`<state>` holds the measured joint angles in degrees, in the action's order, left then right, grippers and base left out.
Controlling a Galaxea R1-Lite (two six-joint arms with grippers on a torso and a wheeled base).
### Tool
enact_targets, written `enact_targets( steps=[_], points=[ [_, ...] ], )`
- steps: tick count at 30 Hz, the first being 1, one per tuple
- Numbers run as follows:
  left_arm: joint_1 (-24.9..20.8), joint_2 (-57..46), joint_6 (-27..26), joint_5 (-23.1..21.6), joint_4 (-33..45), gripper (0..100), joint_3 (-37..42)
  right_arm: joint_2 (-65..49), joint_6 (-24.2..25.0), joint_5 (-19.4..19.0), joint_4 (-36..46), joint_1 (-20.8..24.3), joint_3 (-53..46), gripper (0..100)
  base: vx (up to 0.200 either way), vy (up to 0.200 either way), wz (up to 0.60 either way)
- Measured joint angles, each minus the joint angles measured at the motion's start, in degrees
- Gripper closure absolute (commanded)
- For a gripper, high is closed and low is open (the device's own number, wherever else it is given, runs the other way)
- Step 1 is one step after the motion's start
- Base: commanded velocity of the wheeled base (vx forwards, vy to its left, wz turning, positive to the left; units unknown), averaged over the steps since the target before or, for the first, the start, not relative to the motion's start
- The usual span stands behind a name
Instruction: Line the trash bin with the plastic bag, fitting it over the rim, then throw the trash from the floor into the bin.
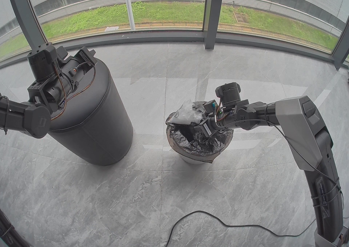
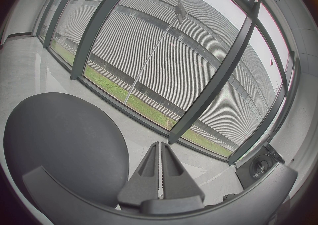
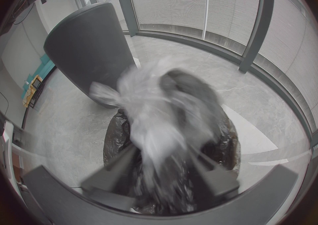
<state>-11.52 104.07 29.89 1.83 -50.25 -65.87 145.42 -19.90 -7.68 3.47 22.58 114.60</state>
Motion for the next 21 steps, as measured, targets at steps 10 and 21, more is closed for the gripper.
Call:
enact_targets(
  steps=[10, 21],
  points=[
    [0.98, -0.43, 0.05, -0.11, -1.84, 100, 3.16, 1.94, -1.5, -0.01, -4.36, -0.52, 0.0, 0, 0.0, 0.0, 0.0],
    [1.07, -0.32, 0.05, -0.16, -1.95, 100, 4.29, -2.72, -1.97, 0.13, -3.16, -0.12, 0.0, 100, 0.0, 0.0, 0.0]
  ],
)
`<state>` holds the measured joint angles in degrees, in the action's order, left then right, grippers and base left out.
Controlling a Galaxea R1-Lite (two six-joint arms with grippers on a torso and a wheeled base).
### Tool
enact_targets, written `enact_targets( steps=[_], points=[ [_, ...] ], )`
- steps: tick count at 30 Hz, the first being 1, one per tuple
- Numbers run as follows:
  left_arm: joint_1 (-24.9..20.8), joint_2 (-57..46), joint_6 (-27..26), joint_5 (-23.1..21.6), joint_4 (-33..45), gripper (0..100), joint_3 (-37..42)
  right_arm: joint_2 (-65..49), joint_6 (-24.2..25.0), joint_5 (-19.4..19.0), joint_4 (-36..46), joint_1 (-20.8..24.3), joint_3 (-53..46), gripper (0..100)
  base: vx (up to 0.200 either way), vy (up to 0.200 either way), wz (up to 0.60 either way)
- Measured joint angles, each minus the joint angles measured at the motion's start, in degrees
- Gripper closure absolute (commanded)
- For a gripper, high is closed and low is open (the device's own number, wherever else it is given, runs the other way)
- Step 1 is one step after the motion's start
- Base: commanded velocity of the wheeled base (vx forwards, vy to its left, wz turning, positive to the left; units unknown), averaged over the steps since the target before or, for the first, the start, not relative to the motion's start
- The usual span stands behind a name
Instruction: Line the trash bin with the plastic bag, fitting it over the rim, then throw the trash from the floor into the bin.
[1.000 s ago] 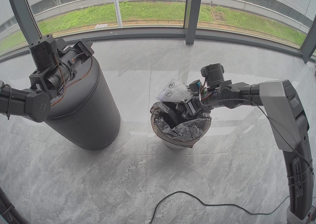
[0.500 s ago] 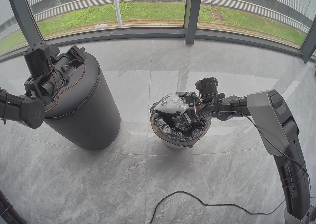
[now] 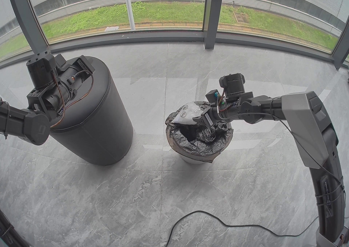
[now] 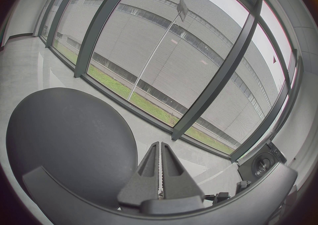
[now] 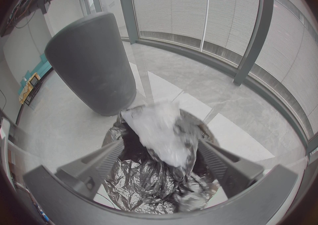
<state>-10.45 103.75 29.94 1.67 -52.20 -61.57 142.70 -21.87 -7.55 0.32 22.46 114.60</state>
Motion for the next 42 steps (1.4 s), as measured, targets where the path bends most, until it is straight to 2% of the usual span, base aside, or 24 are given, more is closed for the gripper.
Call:
enact_targets(
  steps=[5, 8, 14, 25, 33, 42],
  points=[
    [0.0, 0.02, 0.0, -0.01, -0.05, 100, 0.61, -4.33, -0.35, 0.0, 5.73, 0.02, 0.0, 100, 0.0, 0.0, 0.0],
    [0.0, 0.1, 0.0, -0.01, -0.05, 100, 0.72, -6.05, -0.38, -0.06, 6.3, 0.09, 0.0, 100, 0.0, 0.0, 0.0],
    [0.0, 0.1, 0.0, -0.01, -0.05, 100, 0.88, -4.36, -0.21, -0.26, 1.21, 0.26, 0.0, 100, 0.0, 0.0, 0.0],
    [0.48, -0.59, 0.0, 0.07, -0.07, 100, 2.67, 6.97, -0.49, -0.22, -5.81, 1.19, -0.02, 100, 0.0, 0.0, 0.0],
    [2.51, -0.91, 0.06, 0.0, -0.56, 100, 4.85, 14.19, -4.16, -0.24, -16.13, 0.39, 0.02, 100, 0.0, 0.0, 0.0],
    [3.04, -0.63, 0.0, -0.11, -3.69, 100, 5.66, 15.59, -4.46, -0.06, -17.15, -0.02, -0.02, 100, 0.0, 0.0, 0.0]
  ],
)
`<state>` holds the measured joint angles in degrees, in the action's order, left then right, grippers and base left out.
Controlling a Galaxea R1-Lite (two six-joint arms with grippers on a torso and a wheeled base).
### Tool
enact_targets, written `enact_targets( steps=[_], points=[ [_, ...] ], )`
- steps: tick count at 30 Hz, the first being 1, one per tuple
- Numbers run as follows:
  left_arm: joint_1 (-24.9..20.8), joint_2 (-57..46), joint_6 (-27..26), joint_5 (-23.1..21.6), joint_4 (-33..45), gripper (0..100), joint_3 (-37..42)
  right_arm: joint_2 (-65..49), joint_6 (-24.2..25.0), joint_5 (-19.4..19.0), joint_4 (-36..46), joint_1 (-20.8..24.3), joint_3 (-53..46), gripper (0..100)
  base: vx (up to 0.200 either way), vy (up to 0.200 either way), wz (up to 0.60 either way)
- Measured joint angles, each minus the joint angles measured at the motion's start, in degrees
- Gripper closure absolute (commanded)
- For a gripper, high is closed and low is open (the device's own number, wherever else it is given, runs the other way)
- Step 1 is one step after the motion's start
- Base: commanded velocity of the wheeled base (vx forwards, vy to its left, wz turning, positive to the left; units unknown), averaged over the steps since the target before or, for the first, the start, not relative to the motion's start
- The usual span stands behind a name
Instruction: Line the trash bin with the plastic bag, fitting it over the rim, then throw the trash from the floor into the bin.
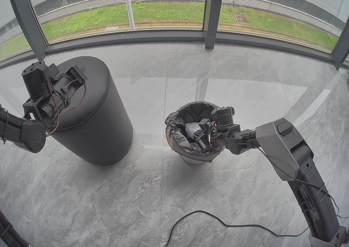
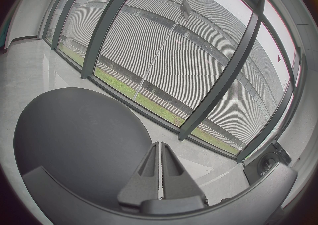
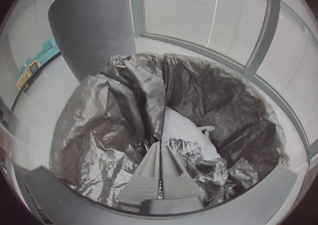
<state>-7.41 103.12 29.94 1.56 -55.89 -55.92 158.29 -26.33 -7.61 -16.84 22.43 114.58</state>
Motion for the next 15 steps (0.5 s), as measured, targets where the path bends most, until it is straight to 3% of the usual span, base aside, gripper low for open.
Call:
enact_targets(
  steps=[8, 15],
  points=[
    [0.55, -0.52, -0.17, -0.34, -0.11, 100, -0.66, -10.31, -0.27, 0.8, 7.64, -0.17, 0.02, 100, 0.0, 0.0, 0.0],
    [1.29, -2.46, -1.78, -5.77, 0.12, 100, -1.44, -26.51, -1.44, 5.78, 26.9, 0.35, 0.02, 100, 0.0, 0.0, 0.0]
  ],
)
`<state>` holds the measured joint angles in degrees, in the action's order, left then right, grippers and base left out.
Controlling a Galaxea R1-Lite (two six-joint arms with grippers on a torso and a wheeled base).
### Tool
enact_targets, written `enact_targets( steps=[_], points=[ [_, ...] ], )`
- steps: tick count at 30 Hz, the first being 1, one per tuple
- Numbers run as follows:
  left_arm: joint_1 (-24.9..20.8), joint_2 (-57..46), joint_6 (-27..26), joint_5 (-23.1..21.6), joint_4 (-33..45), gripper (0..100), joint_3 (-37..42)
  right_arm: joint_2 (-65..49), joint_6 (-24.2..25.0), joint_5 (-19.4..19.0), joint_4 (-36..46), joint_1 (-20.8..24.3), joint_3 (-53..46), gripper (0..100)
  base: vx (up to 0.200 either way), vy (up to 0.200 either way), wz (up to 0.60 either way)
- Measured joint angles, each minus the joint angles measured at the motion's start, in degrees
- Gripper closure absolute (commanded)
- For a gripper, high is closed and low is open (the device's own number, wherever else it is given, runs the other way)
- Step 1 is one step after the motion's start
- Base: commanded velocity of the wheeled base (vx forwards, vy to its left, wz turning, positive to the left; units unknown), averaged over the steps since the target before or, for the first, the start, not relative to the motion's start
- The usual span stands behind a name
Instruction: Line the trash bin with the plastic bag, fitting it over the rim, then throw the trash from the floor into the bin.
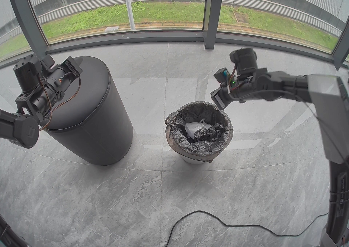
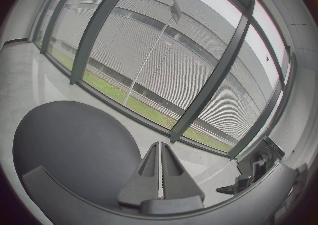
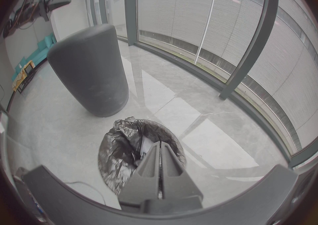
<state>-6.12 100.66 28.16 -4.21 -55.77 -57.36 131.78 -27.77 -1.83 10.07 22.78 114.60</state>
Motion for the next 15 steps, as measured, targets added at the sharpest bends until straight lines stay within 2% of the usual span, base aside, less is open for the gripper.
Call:
enact_targets(
  steps=[8, 11, 15],
  points=[
    [0.32, -5.01, -6.33, -3.82, 0.98, 100, 1.05, -17.26, -2.72, 7.81, 28.82, 3.54, 0.0, 100, 0.0, 0.0, 0.0],
    [0.32, -8.92, -9.2, -4.39, 1.34, 100, 4.74, -24.26, -3.18, 10.5, 41.36, 4.5, 0.0, 100, 0.0, 0.0, 0.0],
    [0.34, -16.01, -12.53, -4.33, 2.46, 100, 12.18, -33.3, -3.46, 12.71, 52.88, 4.3, 0.0, 100, 0.0, 0.0, 0.0]
  ],
)
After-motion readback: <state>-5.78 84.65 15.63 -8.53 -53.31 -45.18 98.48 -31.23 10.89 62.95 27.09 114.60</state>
